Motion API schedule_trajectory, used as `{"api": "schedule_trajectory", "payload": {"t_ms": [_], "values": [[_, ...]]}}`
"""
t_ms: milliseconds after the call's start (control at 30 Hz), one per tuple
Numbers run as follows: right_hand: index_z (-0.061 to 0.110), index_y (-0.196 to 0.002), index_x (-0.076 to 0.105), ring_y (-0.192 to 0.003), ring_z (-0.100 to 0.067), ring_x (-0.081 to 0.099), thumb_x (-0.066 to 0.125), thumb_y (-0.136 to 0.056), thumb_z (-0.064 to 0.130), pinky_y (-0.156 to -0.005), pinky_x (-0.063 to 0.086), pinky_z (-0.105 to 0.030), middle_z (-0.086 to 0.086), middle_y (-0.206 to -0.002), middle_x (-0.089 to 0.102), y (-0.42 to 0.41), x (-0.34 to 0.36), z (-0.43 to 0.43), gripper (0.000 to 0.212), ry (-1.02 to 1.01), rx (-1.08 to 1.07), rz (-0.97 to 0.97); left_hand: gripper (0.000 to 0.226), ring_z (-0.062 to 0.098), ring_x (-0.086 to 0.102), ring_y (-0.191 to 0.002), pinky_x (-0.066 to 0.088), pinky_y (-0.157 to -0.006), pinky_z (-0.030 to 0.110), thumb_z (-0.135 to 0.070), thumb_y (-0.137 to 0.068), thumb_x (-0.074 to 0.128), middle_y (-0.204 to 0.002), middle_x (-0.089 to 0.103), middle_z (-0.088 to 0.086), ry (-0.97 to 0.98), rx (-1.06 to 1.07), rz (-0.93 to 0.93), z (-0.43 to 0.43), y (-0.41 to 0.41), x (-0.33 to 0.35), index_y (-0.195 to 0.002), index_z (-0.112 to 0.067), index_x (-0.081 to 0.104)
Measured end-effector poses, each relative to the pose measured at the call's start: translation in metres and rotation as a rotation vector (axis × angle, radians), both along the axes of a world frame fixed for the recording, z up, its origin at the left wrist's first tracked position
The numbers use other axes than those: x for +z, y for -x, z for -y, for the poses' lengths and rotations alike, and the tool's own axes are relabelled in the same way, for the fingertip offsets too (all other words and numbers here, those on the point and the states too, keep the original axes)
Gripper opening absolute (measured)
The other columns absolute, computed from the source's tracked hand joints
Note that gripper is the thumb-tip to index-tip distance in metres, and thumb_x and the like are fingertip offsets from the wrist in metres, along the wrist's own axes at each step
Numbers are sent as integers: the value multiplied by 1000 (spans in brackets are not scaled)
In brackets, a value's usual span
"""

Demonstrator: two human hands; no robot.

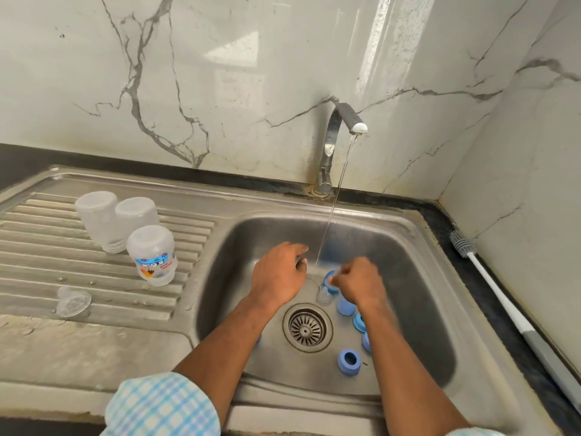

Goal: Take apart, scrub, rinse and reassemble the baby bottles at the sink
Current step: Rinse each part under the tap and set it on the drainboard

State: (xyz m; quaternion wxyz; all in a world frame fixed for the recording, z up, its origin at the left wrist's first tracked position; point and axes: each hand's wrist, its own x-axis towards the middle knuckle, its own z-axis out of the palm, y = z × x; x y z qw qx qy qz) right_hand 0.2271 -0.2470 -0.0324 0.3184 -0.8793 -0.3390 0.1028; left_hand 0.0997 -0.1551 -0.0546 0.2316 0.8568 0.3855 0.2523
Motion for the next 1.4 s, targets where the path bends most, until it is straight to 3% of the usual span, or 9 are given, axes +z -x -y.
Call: {"api": "schedule_trajectory", "payload": {"t_ms": [133, 267, 400, 500, 700, 1000, 1200, 1300, 1400], "values": [[14, -90, 71, -79, -14, 65, 67, -93, 30, -73, 55, -34, 1, -87, 71, -6, 18, -5, 17, -559, -97, 194, 33, 18, 64, -107, 54, -90, 40, -26, -97, 55, -122, 66, -4, -7, 10, 7, -2, 0, 1, -130, -27, 63], [18, -75, 69, -76, -21, 69, 69, -89, 30, -76, 57, -39, -6, -79, 72, -1, -2, -1, 19, -30, -24, 13, 34, 17, 64, -108, 54, -90, 40, -25, -96, 57, -123, 66, -6, -4, -10, 1, -1, 0, -2, -129, -27, 64], [15, -90, 71, -70, -13, 63, 65, -94, 31, -67, 51, -30, 0, -84, 71, -10, 12, -4, 18, -492, -149, 201, 35, 18, 63, -109, 53, -92, 40, -24, -96, 57, -124, 65, -5, -10, -2, 2, -3, 2, -1, -131, -27, 62], [17, -82, 72, -75, -21, 67, 69, -90, 33, -74, 56, -38, -5, -81, 72, -10, -8, -1, 19, 19, -50, 5, 38, 17, 64, -107, 53, -92, 40, -21, -94, 59, -124, 64, -5, 15, -45, -10, 0, 1, -1, -131, -27, 62], [21, -79, 70, -69, -17, 71, 75, -87, 27, -72, 61, -44, 1, -72, 72, 11, 10, -5, 12, -339, 129, -191, 37, 8, 65, -91, 54, -87, 34, -21, -89, 70, -115, 67, -5, 57, -121, 130, 8, 12, 8, -125, -25, 67], [17, -83, 75, -71, -13, 62, 67, -91, 9, -76, 57, -33, 0, -73, 68, 90, 26, -2, 14, -310, 527, -438, 15, 15, 64, -82, 50, -76, 33, -28, -88, 73, -91, 70, -1, -47, 73, 174, 18, 104, 32, -100, -23, 78], [15, -86, 76, -60, 1, 54, 80, -81, 15, -63, 46, -19, 8, -68, 68, 165, 30, -15, 7, -365, 624, -373, 15, 21, 70, -90, 50, -78, 31, -22, -85, 76, -98, 76, 2, -22, 273, 160, 31, 187, 47, -100, -22, 79], [15, -109, 76, -93, -11, 69, 81, -80, 31, -85, 54, -30, 0, -104, 76, 204, 24, -30, 34, -296, 646, -232, 16, 20, 71, -94, 50, -78, 31, -25, -84, 76, -100, 77, -1, -32, 399, 117, 32, 225, 48, -100, -24, 80], [23, -110, 74, -100, -22, 66, 75, -83, 42, -85, 54, -36, -1, -108, 73, 234, 22, -42, 33, -200, 657, -95, 11, 23, 68, -95, 51, -79, 36, -28, -87, 74, -99, 76, -3, -14, 532, 69, 27, 251, 47, -96, -26, 80]]}}
